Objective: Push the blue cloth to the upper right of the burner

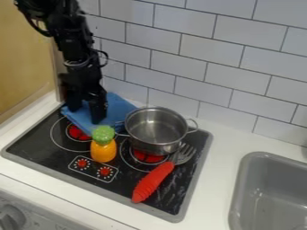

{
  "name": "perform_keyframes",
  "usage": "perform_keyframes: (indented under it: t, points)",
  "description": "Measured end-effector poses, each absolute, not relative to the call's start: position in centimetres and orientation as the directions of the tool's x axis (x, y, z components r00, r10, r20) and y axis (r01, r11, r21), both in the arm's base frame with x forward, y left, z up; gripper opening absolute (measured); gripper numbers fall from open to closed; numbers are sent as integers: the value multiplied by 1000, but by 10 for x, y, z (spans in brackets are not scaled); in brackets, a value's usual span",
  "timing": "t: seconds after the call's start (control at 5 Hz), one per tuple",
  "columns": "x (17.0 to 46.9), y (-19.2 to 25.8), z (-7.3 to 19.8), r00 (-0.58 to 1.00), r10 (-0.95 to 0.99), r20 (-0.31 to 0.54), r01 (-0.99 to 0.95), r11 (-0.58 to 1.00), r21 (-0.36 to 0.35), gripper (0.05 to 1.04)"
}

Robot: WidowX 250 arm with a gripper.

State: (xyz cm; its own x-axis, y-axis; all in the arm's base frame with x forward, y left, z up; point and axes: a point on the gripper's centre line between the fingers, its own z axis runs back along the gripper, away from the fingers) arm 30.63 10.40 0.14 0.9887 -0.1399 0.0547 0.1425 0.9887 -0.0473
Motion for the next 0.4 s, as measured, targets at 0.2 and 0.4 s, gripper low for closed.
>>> perform_keyframes:
  t: [0.2, 0.4]
  points:
    - [299, 109, 2, 990, -125, 65, 129, 990, -53, 999]
    - [289, 116, 1, 992, -106, 73, 110, 992, -54, 999]
